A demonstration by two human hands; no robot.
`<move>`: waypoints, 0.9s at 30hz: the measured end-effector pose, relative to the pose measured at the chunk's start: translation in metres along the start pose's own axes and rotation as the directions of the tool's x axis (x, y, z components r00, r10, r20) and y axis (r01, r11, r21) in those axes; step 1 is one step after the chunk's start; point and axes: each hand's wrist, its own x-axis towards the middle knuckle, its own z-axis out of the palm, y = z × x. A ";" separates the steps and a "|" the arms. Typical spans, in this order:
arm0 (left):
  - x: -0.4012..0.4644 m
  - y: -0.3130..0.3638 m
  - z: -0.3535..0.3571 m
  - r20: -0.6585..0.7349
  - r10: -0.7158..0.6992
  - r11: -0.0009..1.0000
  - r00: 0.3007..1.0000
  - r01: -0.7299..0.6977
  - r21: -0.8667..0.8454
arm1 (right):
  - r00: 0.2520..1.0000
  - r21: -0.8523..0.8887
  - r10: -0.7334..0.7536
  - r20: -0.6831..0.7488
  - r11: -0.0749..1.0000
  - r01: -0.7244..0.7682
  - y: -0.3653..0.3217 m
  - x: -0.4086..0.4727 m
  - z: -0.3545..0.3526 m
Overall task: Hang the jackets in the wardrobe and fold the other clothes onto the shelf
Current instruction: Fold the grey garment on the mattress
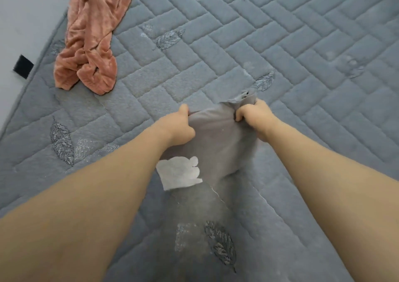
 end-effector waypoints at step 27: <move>-0.648 0.586 0.078 0.303 0.937 -0.312 -0.174 -0.807 0.501 | 0.102 0.602 0.674 -0.732 0.568 0.562 0.159 -0.846 -0.393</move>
